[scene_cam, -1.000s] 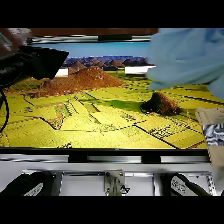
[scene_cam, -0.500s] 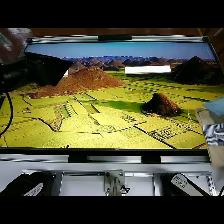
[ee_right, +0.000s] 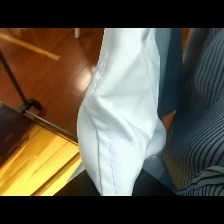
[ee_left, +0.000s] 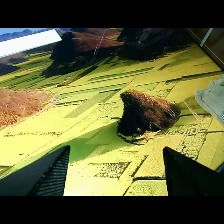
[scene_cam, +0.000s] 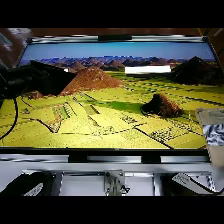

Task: Fold the shirts.

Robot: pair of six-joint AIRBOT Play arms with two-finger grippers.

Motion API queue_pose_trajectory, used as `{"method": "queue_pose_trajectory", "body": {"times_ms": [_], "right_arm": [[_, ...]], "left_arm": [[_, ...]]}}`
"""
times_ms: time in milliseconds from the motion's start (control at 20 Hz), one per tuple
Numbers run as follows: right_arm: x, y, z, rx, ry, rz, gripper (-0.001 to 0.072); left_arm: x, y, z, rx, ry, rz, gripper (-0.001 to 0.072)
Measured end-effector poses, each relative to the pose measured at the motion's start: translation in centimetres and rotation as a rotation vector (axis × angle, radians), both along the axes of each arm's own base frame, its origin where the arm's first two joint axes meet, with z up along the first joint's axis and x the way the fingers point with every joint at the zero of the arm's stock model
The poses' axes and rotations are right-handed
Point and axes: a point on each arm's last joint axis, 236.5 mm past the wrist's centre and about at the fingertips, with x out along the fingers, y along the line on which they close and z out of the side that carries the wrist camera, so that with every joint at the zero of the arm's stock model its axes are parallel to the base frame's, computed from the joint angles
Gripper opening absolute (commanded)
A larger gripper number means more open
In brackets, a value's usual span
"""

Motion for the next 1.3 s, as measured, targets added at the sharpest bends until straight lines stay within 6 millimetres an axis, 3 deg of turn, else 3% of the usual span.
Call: {"method": "queue_pose_trajectory", "body": {"times_ms": [100,200,350,450,550,700,850,950,1100,1300], "right_arm": [[0.4,-0.4,-0.5,0.001,0.018,0.024,0.0063],[1.8,0.5,-1.3,0.018,0.041,0.101,0.0063],[6.0,4.4,-1.5,0.061,0.005,0.295,0.0063],[9.5,9.3,-1.2,0.084,-0.01,0.462,0.0063],[12.8,15.4,-1.2,0.103,0.002,0.644,0.0063],[15.9,27.1,-2.9,0.159,0.092,0.968,0.0063],[16.0,38.8,-5.2,0.17,0.22,1.303,0.0063],[15.0,45.1,-6.5,0.16,0.291,1.488,0.0063],[13.8,51.5,-8.5,0.144,0.382,1.668,0.0064],[12.7,57.4,-11.4,0.125,0.489,1.824,0.0064]], "left_arm": [[-0.1,0.0,-0.2,0.005,0.007,-0.005,0.0684],[-0.1,-0.1,-0.2,0.003,0.007,-0.004,0.0684],[0.3,-0.2,0.4,-0.015,-0.016,0.006,0.0676],[0.6,-0.5,0.9,-0.031,-0.035,0.012,0.0585],[1.1,-0.5,1.8,-0.049,-0.077,0.026,0.0586],[2.0,-0.6,3.8,-0.074,-0.173,0.049,0.0591],[2.3,-0.8,5.0,-0.065,-0.258,0.049,0.0681],[2.4,-1.1,5.3,-0.054,-0.292,0.044,0.0698],[2.5,-1.6,5.5,-0.047,-0.326,0.035,0.0695],[2.7,-3.3,6.7,-0.061,-0.411,0.025,0.0688]]}}
